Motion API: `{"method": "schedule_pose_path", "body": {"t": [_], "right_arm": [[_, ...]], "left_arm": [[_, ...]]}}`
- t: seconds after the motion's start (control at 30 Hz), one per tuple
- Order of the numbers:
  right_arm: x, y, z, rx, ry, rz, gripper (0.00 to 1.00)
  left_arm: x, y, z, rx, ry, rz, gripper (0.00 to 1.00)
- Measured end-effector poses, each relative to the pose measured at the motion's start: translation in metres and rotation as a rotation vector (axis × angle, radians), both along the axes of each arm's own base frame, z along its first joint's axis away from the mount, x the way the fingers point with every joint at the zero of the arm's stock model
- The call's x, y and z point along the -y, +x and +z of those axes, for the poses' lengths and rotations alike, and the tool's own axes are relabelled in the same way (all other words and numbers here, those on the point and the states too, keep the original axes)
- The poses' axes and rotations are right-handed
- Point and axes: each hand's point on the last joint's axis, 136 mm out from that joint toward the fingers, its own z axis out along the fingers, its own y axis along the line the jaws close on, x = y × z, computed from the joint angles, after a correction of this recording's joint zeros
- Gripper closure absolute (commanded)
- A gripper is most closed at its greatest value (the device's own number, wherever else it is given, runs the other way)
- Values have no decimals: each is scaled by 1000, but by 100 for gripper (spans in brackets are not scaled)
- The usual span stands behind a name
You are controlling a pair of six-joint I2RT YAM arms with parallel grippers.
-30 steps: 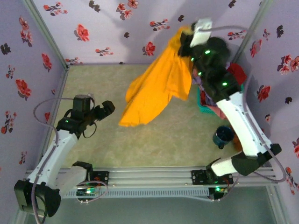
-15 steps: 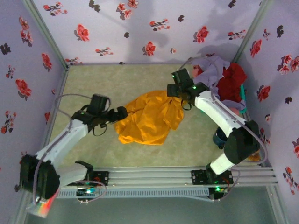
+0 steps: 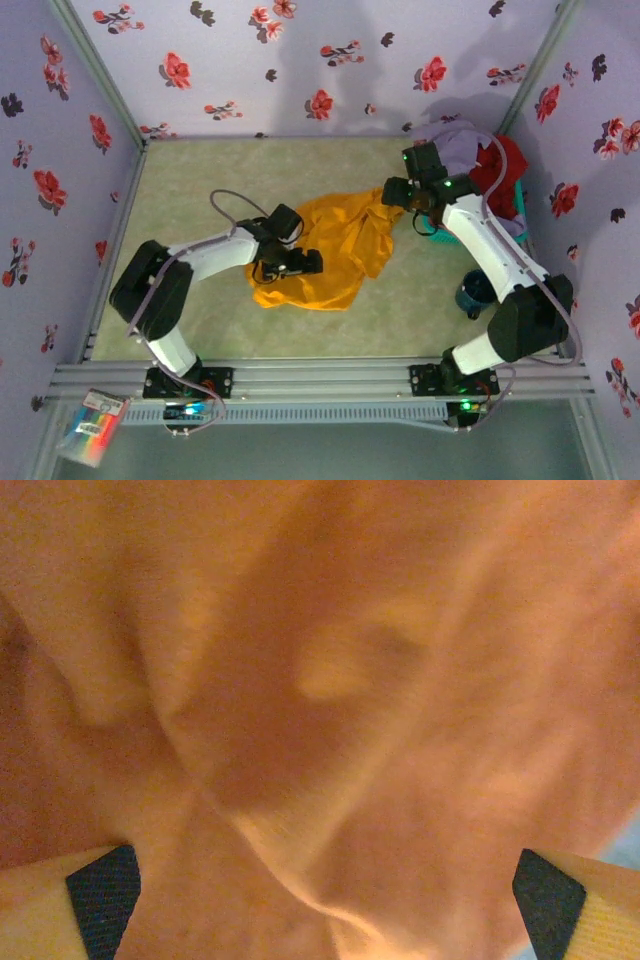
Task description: Fold and stack the t-shirts
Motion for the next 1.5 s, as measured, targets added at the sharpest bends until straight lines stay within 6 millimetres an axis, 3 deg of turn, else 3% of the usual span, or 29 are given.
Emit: {"method": "schedule_pose_path", "body": {"t": [0.03, 0.23, 0.33, 0.5, 0.57, 0.63, 0.7, 0.77, 0.83, 0.9, 0.97, 1.07, 1.17, 1.3, 1.5], "right_arm": [[-2, -1, -1, -5, 7, 6, 20], [-5, -7, -7, -23, 38, 13, 20], [-4, -15, -19, -52, 43, 6, 20], [-7, -20, -29, -85, 63, 6, 20], [-7, -20, -29, -88, 68, 8, 20], [-7, -19, -29, -90, 77, 7, 20], [-3, -18, -28, -91, 85, -1, 20], [2, -15, -25, -89, 95, -17, 20], [9, -11, -21, -83, 111, -36, 20], [18, -8, -17, -76, 128, -59, 19], [29, -4, -11, -73, 154, -88, 19], [44, 2, 2, -56, 187, -122, 19], [54, 7, 16, -27, 214, -144, 19], [59, 5, 27, -2, 243, -149, 19], [57, -4, 32, 6, 271, -133, 19]], "left_arm": [[-5, 1, -8, -20, 9, 13, 1], [-18, 11, -6, -18, -77, 89, 1], [-50, 19, -7, -15, -82, 198, 1], [-139, 27, -4, 11, 14, 447, 1], [-155, 22, 1, 0, 80, 468, 1], [-155, 27, 16, 1, 117, 450, 1], [-144, 47, 41, 50, 130, 417, 1], [-119, 76, 73, 131, 119, 356, 1], [-83, 102, 96, 202, 97, 274, 4], [-41, 118, 105, 234, 81, 182, 7], [4, 128, 99, 240, 78, 82, 11], [56, 127, 72, 202, 79, -46, 16], [93, 117, 44, 146, 74, -144, 26], [108, 106, 21, 95, 81, -196, 36], [109, 111, 23, 97, 69, -186, 48]]}}
